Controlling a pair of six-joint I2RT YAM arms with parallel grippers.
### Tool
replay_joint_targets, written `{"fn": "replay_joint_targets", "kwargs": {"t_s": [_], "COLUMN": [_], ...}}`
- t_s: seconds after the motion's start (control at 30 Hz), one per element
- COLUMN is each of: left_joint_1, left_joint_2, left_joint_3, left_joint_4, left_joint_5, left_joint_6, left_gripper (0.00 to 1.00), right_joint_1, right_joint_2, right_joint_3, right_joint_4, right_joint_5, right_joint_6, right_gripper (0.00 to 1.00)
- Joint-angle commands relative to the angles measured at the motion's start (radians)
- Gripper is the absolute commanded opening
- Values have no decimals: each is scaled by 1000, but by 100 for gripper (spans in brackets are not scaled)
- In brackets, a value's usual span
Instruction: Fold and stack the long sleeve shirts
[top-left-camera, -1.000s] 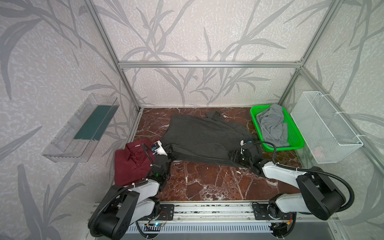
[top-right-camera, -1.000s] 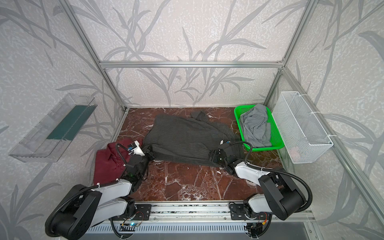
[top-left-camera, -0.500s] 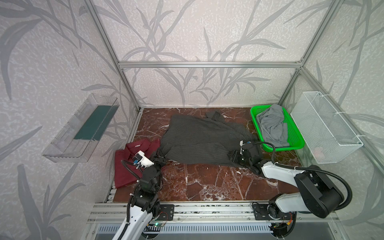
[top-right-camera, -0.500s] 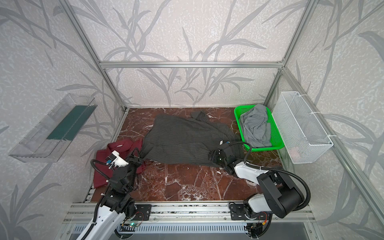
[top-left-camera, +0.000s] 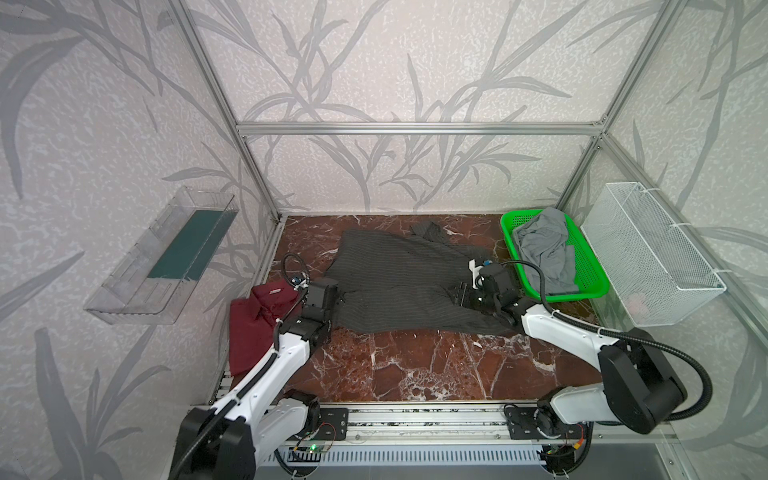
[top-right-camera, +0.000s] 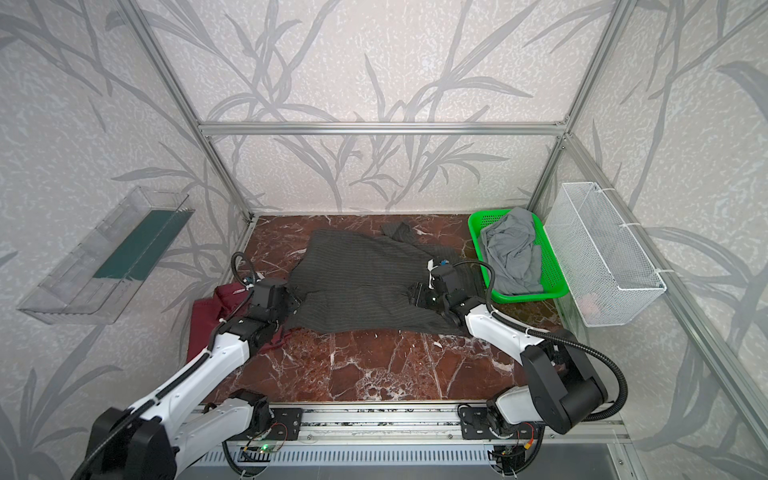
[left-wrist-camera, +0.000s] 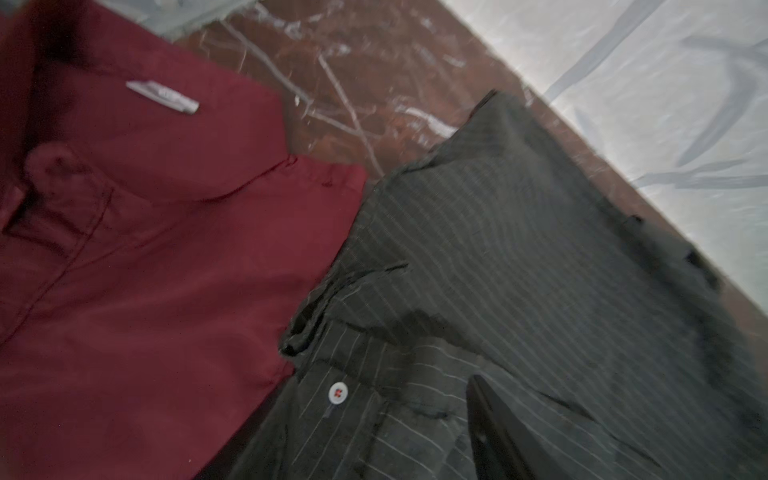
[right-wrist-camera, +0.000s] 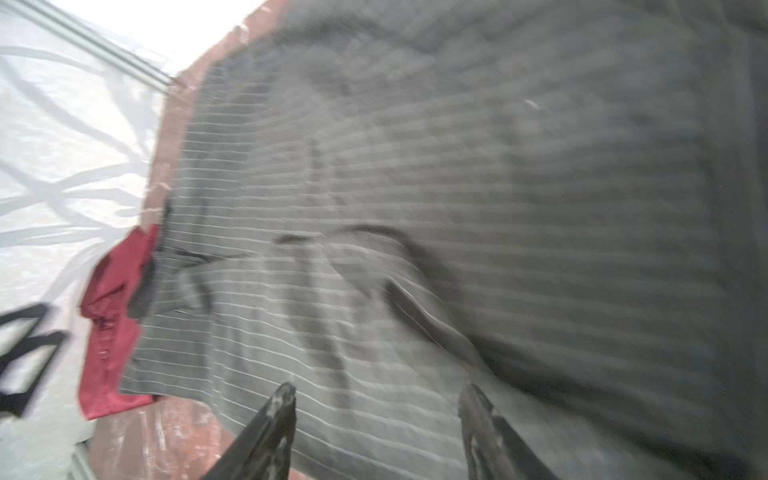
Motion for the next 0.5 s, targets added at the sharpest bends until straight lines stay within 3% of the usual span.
{"fn": "replay_joint_targets", "kwargs": {"t_s": [0.0, 0.13, 0.33, 0.47], "left_joint_1": [16, 20, 20, 19], "left_joint_2": [23, 83, 189, 286], "left_joint_3": [25, 7, 16, 49], "left_joint_4": [-106, -8, 89, 85], "left_joint_5": [30, 150, 261, 318], "left_joint_6": [-31, 29, 55, 69], "left_gripper": [67, 74, 76, 64], "right_joint_1": [-3, -1, 18, 19], "right_joint_2": [35, 68, 66, 57], "right_joint_3": [12, 21, 13, 8], "right_joint_4": [-56, -43, -28, -22], "right_joint_5": [-87, -112, -105, -104], "right_joint_6": [-72, -82, -100, -100], "right_gripper": [62, 63, 63, 63]}}
